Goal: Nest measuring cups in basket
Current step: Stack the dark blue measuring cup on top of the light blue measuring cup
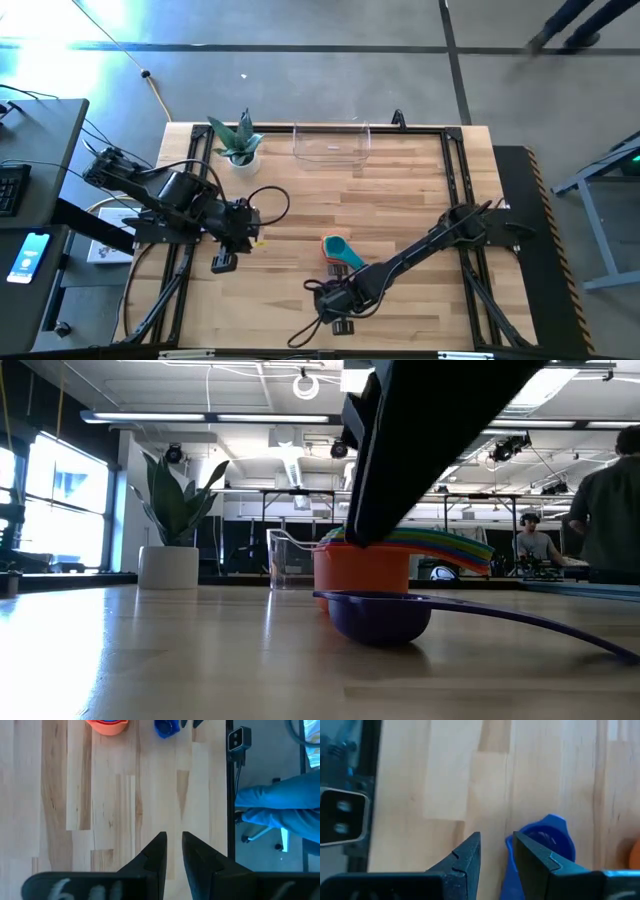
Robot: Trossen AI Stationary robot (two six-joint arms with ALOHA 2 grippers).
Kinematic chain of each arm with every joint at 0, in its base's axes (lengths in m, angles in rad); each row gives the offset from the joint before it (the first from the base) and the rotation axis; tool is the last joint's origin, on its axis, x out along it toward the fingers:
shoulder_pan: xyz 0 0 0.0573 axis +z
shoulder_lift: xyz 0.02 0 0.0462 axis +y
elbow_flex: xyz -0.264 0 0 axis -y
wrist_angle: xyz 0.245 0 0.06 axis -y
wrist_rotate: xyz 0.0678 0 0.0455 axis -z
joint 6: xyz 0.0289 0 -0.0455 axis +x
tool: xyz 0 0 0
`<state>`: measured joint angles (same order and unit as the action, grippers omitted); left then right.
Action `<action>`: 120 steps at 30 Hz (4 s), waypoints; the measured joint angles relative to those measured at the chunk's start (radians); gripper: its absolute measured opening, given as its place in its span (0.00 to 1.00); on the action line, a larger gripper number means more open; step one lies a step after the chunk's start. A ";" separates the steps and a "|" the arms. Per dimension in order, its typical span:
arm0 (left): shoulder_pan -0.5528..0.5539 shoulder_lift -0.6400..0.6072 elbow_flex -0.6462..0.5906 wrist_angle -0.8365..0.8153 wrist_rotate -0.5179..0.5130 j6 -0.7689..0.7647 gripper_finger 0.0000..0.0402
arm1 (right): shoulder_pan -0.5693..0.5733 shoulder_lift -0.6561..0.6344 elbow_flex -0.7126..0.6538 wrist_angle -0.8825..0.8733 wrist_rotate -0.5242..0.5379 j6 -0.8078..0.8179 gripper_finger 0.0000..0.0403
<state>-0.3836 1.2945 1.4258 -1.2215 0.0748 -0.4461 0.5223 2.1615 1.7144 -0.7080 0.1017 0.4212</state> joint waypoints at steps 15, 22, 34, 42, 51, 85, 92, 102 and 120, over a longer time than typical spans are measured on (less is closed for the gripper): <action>0.000 0.000 0.000 0.007 -0.001 0.002 0.12 | -0.005 0.026 -0.012 -0.059 -0.005 -0.019 0.26; 0.000 0.000 0.000 0.007 -0.001 0.003 0.12 | -0.012 0.026 -0.012 -0.060 0.018 -0.011 0.26; 0.000 0.000 0.000 0.006 -0.001 0.004 0.12 | -0.012 0.049 -0.012 -0.055 -0.001 0.007 0.26; 0.000 0.000 0.000 0.006 -0.001 0.004 0.12 | -0.021 0.059 -0.011 -0.054 -0.005 0.027 0.21; 0.000 0.000 0.000 0.006 -0.003 0.004 0.12 | -0.021 0.063 -0.010 -0.049 -0.051 0.078 0.02; 0.001 0.000 0.001 0.006 -0.014 0.022 0.12 | -0.067 0.064 0.334 -0.568 0.226 0.149 0.00; 0.001 0.000 0.001 0.006 -0.060 0.024 0.12 | -0.117 0.064 0.333 -0.584 0.229 0.064 0.00; 0.001 0.000 0.001 0.006 -0.061 0.024 0.12 | -0.175 0.070 0.332 -0.588 0.160 -0.020 0.00; 0.000 0.000 0.001 0.007 -0.061 0.022 0.12 | -0.190 0.077 0.332 -0.593 0.115 -0.043 0.02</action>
<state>-0.3832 1.2949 1.4265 -1.2148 0.0135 -0.4237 0.3323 2.2383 2.0460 -1.3007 0.2172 0.3783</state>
